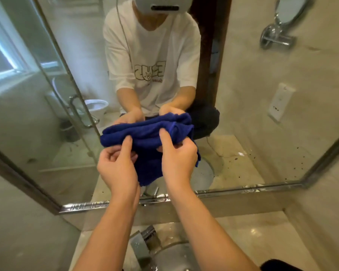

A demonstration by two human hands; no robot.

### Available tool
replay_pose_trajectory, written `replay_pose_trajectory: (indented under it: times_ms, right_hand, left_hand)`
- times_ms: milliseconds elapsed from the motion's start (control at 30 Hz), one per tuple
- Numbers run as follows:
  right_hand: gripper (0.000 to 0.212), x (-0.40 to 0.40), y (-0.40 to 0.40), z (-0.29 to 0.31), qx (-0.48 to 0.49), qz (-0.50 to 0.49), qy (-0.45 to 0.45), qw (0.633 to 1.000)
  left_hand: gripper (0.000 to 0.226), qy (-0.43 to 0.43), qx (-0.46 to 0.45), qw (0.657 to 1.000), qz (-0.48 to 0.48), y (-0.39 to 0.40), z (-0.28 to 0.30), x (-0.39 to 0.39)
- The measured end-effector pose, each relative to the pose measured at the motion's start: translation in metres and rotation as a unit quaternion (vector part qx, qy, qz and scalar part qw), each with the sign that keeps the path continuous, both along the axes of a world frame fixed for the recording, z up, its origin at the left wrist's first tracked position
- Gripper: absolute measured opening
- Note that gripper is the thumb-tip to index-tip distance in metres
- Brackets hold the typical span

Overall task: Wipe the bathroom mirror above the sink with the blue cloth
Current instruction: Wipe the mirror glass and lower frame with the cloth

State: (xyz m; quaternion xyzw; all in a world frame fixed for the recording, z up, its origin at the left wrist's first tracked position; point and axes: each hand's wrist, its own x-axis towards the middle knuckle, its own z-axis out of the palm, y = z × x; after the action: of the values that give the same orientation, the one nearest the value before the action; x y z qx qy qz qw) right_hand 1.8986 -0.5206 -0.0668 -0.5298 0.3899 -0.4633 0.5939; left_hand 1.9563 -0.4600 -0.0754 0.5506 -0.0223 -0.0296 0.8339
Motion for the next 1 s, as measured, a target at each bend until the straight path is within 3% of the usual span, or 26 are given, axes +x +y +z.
replay_pose_trajectory:
  times_ms: [133, 300, 367, 500, 600, 767, 1000]
  right_hand:
    - [0.027, -0.036, -0.036, 0.027, -0.025, -0.007, -0.008, 1.0]
    - [0.024, -0.096, -0.11, 0.066, -0.055, -0.047, -0.06, 0.996]
    - [0.025, -0.103, -0.118, 0.062, -0.063, -0.044, -0.058, 0.995]
    - [0.036, -0.092, -0.104, 0.012, -0.066, -0.152, -0.04, 0.985]
    - [0.037, -0.094, -0.101, -0.022, -0.051, -0.147, -0.021, 0.988]
    - [0.025, -0.109, -0.107, -0.021, -0.064, -0.082, -0.003, 0.995]
    - [0.027, -0.136, -0.142, 0.011, 0.024, -0.102, -0.125, 0.987]
  left_hand:
    - [0.024, -0.028, -0.012, 1.0, -0.003, -0.035, 0.017, -0.026]
    - [0.027, -0.189, 0.048, 0.981, -0.013, -0.094, 0.049, -0.075]
    - [0.026, -0.23, 0.06, 0.971, 0.003, -0.101, 0.046, -0.084]
    - [0.027, -0.277, 0.112, 0.954, 0.001, -0.102, 0.021, -0.087]
    - [0.023, -0.276, 0.149, 0.949, -0.012, -0.098, -0.005, -0.099]
    - [0.025, -0.217, 0.175, 0.96, -0.012, -0.101, -0.016, -0.104]
    - [0.025, -0.318, 0.188, 0.929, -0.025, -0.133, 0.039, -0.129]
